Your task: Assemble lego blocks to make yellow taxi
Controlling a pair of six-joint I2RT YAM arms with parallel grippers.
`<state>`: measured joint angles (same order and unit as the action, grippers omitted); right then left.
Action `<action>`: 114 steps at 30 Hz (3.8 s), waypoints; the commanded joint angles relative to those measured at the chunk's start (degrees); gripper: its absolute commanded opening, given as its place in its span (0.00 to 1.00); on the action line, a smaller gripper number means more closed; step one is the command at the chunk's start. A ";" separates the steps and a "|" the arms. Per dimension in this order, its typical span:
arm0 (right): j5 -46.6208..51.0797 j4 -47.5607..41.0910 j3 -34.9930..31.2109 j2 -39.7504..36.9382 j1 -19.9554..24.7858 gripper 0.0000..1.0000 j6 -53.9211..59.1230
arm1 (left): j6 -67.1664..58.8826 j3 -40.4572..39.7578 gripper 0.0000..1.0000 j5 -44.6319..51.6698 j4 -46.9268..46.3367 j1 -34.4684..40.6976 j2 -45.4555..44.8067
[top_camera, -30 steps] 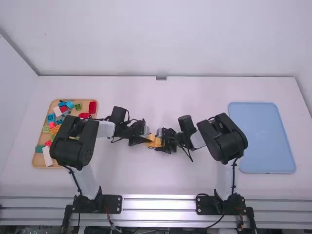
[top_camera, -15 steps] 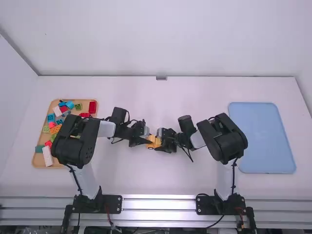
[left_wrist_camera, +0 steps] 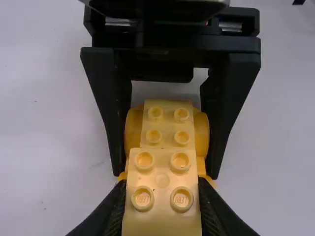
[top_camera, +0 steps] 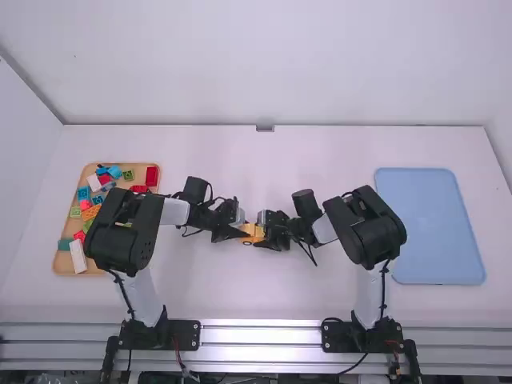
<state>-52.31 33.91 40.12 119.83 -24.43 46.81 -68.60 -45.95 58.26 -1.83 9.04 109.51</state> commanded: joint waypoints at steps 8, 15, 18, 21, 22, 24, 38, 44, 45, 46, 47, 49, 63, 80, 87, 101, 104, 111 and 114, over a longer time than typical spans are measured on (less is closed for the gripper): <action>-0.33 0.09 0.42 0.50 -0.04 0.41 -0.07 | 1.73 0.66 0.19 -6.19 0.61 4.15 0.85; -0.33 -0.11 0.39 0.50 0.00 0.41 -0.24 | 3.74 0.66 0.22 -7.89 2.56 4.42 0.85; -0.33 -0.13 0.39 0.50 0.00 0.42 -0.26 | 3.72 0.57 0.21 -8.31 2.78 4.42 0.85; -0.33 -0.13 0.35 0.50 -0.02 0.41 -0.26 | 3.69 0.48 0.19 -8.35 2.89 4.42 0.85; -0.33 -0.15 0.35 0.50 -0.02 0.41 -0.26 | 3.69 0.48 0.19 -8.41 3.04 4.42 0.85; -0.31 -0.15 0.35 0.50 0.00 0.41 -0.28 | 3.67 0.48 0.19 -8.15 3.50 4.33 0.85; -0.17 -0.13 0.35 0.50 0.00 0.42 -0.46 | 3.65 0.50 0.18 -7.80 2.38 4.44 -1.31; -0.15 -0.35 0.35 0.50 0.02 0.42 -0.26 | 3.69 -0.68 0.17 -5.92 2.21 4.42 -1.55; -0.15 -0.35 0.35 0.50 0.04 0.42 -0.31 | 3.67 -1.38 0.17 -4.85 1.42 4.42 -1.62; -0.15 -0.35 0.37 0.50 0.04 0.42 -0.33 | 3.65 -1.90 0.17 -4.72 0.68 4.46 -1.62; -0.17 -0.33 0.37 0.50 0.04 0.42 -0.28 | 3.67 -2.23 0.17 -4.83 0.22 4.46 -1.62; -0.13 -0.15 0.37 0.50 0.04 0.42 -0.26 | 3.67 -3.06 0.15 -6.40 -1.11 4.46 -1.62; -0.13 -0.11 0.37 0.50 0.04 0.43 -0.26 | -1.55 -3.17 0.14 -4.13 -4.24 4.42 -3.23; -0.15 0.09 0.42 0.50 0.02 0.44 -0.26 | -1.73 -1.51 0.14 -2.38 -3.23 3.72 -3.54; -0.31 0.04 0.37 0.50 -0.04 0.44 -0.28 | 2.21 1.79 0.15 -5.46 3.41 3.72 -3.54; -0.31 -0.09 0.37 0.50 0.04 0.45 -0.24 | 5.84 2.21 0.22 -4.70 5.07 3.72 -3.54; -0.31 -0.07 0.39 0.50 0.04 0.45 -0.24 | 5.81 2.21 0.21 -4.74 4.87 3.72 -3.54; -0.33 -0.07 0.42 0.50 0.04 0.46 -0.26 | 5.79 2.21 0.22 -4.76 4.68 3.72 -3.54; -0.33 -0.09 0.42 0.50 0.04 0.46 -0.24 | 3.74 2.21 0.21 -4.74 3.41 3.72 -3.54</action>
<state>-52.18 33.89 40.14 119.83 -23.68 46.65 -64.03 -44.56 52.45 2.90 12.27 107.00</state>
